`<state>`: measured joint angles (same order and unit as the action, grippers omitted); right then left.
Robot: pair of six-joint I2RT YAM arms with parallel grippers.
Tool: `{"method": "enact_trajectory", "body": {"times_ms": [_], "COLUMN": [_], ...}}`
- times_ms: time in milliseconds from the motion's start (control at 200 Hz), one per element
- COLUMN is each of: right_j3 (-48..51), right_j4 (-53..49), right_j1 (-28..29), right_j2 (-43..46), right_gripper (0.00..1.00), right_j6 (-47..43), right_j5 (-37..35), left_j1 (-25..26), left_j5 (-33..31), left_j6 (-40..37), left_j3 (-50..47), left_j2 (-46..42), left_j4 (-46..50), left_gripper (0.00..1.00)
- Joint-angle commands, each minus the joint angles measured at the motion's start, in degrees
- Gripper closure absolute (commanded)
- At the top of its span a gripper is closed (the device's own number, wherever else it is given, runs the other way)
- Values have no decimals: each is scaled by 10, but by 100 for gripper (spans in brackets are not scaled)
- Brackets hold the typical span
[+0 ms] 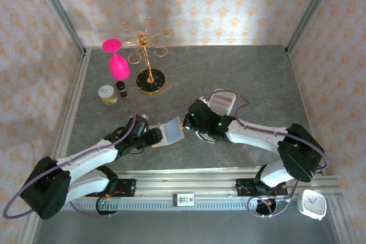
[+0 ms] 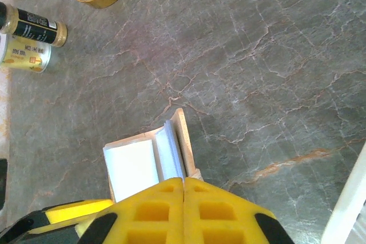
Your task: Put the credit cards into the card holder
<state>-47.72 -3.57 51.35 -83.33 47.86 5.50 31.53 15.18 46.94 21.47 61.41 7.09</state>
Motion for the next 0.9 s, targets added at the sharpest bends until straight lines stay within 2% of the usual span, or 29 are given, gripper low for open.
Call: {"method": "enact_trajectory", "body": {"times_ms": [0, 345, 395, 440, 496, 561, 646, 771, 896], "right_j3": [8, 1, -2, -8, -17, -34, -63, -98, -109], "right_j4": [-10, -19, -22, -33, -50, -81, -132, -177, -162], "right_j1": [2, 2, 1, 1, 2, 1, 2, 4, 21], "right_j2": [12, 5, 4, 5, 5, 8, 8, 14, 14], "right_gripper": [100, 100, 100, 94, 81, 70, 60, 56, 55], "right_j6": [14, 19, 15, 11, 3, -5, -16, -27, -28], "right_j5": [-25, -26, -26, -29, -34, -45, -55, -45, -17], "left_j1": [3, 3, 2, 2, 2, 2, 2, 2, 2], "left_j5": [-38, -73, -72, -71, -69, -70, -70, -67, -63], "left_j6": [0, -4, -5, -6, -6, -8, -11, -16, -16], "left_j3": [-7, -6, -8, -9, -11, -12, -12, -13, -12], "left_j2": [-2, 1, 1, 2, 3, 3, 2, 0, 1], "left_j4": [42, 71, 69, 69, 69, 71, 74, 72, 68], "left_gripper": [53, 64, 70, 72, 72, 73, 78, 79, 79]}}
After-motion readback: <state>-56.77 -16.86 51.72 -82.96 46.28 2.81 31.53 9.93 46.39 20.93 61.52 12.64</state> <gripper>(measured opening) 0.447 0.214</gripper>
